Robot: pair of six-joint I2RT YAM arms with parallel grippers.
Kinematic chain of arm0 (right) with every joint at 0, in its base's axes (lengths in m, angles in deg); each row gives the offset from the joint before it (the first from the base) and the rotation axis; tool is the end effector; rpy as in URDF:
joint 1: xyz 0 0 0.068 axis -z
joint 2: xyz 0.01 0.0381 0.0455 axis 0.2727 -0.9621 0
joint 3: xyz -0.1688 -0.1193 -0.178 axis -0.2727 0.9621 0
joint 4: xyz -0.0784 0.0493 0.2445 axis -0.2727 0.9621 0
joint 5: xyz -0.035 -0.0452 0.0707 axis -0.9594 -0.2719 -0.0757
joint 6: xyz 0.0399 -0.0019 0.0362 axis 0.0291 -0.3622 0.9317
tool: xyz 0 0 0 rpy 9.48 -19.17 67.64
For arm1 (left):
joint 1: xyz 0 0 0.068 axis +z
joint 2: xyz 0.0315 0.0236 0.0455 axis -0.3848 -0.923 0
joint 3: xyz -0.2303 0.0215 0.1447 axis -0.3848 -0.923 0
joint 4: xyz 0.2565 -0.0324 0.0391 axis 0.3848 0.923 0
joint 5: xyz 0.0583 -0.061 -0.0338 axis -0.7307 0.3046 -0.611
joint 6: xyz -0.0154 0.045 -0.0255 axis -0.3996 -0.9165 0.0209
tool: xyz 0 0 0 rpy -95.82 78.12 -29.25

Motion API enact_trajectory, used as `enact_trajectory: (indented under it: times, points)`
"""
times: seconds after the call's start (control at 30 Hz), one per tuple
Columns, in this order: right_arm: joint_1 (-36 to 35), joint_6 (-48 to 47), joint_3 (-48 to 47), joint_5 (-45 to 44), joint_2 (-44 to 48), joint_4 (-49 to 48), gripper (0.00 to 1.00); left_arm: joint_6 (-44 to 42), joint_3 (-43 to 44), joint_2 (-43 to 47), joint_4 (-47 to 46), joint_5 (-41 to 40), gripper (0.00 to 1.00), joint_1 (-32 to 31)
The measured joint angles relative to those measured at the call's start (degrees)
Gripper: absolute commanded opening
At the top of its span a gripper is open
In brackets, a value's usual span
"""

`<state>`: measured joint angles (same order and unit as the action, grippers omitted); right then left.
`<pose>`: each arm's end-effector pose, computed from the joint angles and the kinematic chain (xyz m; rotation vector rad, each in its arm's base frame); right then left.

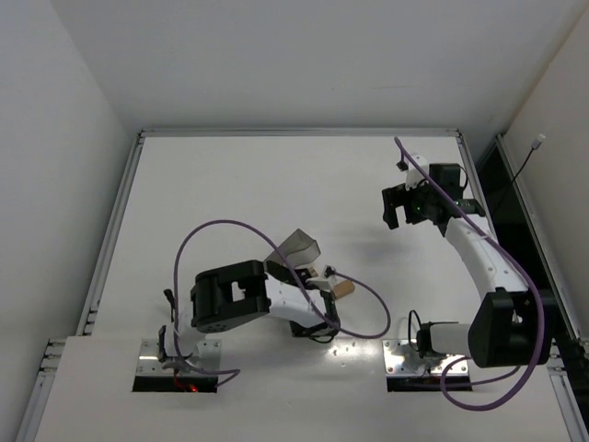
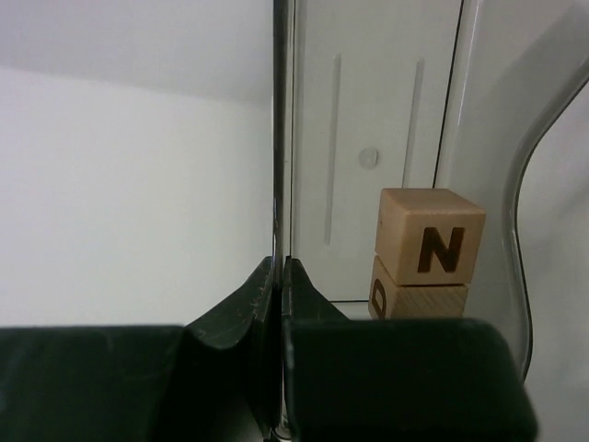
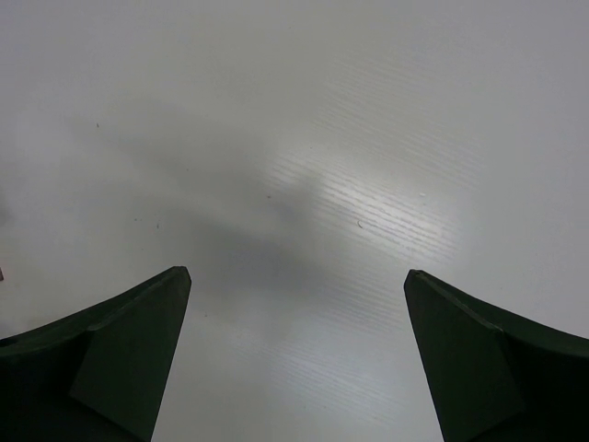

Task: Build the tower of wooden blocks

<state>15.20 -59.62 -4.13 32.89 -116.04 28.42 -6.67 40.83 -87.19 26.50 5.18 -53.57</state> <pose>0.2711 0.0104 0.2548 -0.2567 2.3454 0.1946 0.1081 -0.2916 0.1240 0.7618 1.6249 1.1080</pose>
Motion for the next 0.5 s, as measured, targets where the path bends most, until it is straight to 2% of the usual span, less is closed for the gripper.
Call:
enact_trajectory:
  times: [0.1, 0.27, 0.33, 0.5]
  points:
    - [0.0, 0.0, -0.7, -0.1, -0.2, 0.0, 0.99, 0.2, -0.7, 2.8, -0.5, -0.4, 0.0, -2.6]
    - [0.0, 0.0, -0.7, 0.0, 0.2, -0.1, 0.99, 0.2, -1.2, 4.0, -0.1, -0.4, 0.0, 7.8]
    - [0.0, 0.0, -0.8, 0.0, -0.2, 0.0, 0.99, 0.0, -1.1, 3.7, 0.4, -0.3, 0.0, 6.2]
    - [0.0, 0.0, -1.5, 0.0, -1.5, 0.5, 0.99, 0.0, 0.0, 2.6, 0.0, -0.3, 0.0, -2.3]
